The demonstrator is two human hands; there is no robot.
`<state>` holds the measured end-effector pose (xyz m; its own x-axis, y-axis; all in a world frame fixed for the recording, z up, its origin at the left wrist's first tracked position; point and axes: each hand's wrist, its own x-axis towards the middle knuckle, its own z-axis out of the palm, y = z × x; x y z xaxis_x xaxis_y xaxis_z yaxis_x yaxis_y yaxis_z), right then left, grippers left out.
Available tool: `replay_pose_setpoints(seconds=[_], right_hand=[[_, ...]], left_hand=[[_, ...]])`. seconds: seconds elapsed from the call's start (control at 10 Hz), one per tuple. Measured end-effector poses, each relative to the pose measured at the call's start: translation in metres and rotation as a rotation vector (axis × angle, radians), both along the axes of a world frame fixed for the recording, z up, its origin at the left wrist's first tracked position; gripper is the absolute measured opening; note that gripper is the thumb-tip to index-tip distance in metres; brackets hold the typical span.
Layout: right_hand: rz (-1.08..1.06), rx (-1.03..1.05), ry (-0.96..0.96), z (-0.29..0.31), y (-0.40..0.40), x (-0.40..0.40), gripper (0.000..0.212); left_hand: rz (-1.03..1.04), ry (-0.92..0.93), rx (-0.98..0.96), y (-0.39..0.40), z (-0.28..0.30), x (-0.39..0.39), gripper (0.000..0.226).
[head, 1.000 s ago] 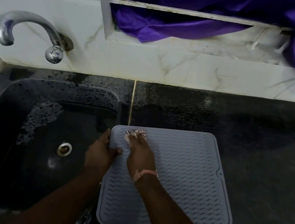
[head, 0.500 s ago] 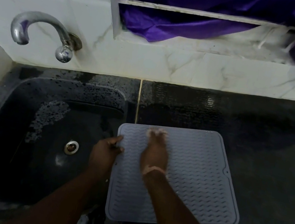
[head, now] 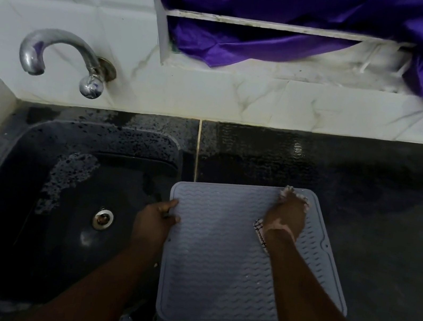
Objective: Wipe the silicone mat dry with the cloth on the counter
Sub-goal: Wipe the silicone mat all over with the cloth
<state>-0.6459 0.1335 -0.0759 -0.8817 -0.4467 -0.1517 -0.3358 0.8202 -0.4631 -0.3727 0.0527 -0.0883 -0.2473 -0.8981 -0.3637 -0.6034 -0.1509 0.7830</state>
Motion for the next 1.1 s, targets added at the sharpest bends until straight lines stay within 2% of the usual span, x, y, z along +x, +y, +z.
replay_pose_setpoints(seconds=[0.1, 0.2, 0.3, 0.4, 0.5, 0.6, 0.7, 0.8, 0.9, 1.0, 1.1], right_hand=[[0.16, 0.0, -0.055, -0.003, -0.036, 0.069, 0.052], [0.497, -0.038, -0.108, 0.003, -0.055, 0.151, 0.048], [0.583, -0.14, -0.222, 0.015, -0.057, 0.163, 0.035], [0.335, -0.345, -0.283, 0.038, -0.031, 0.11, 0.024], [0.032, -0.239, -0.184, 0.038, 0.012, 0.028, 0.022], [-0.082, -0.082, -0.07, 0.021, 0.038, -0.02, 0.033], [-0.059, -0.055, -0.063, 0.005, 0.023, 0.005, 0.048], [0.075, -0.052, -0.142, 0.0, -0.001, 0.076, 0.053], [0.356, -0.096, -0.278, 0.006, -0.01, 0.154, 0.055], [0.485, -0.065, -0.278, 0.001, -0.02, 0.162, 0.048], [0.454, -0.182, -0.293, 0.014, -0.005, 0.124, 0.038]], left_hand=[[0.011, 0.009, -0.01, 0.0, -0.001, 0.001, 0.05], [0.008, -0.021, -0.041, 0.002, -0.001, 0.002, 0.048], [0.012, -0.011, -0.007, 0.001, 0.002, 0.001, 0.049], [0.006, 0.014, 0.004, 0.001, 0.003, 0.002, 0.049], [0.0, 0.041, 0.018, 0.002, 0.004, 0.002, 0.05], [-0.009, 0.03, 0.002, 0.004, 0.004, 0.002, 0.05], [-0.01, 0.022, 0.002, 0.002, 0.004, 0.001, 0.05], [-0.017, 0.006, 0.015, 0.001, 0.003, 0.0, 0.049], [-0.04, -0.054, -0.024, 0.0, 0.006, 0.0, 0.049], [-0.061, -0.066, -0.051, 0.0, 0.006, 0.0, 0.048], [-0.053, -0.034, -0.007, 0.0, 0.008, 0.002, 0.048]])
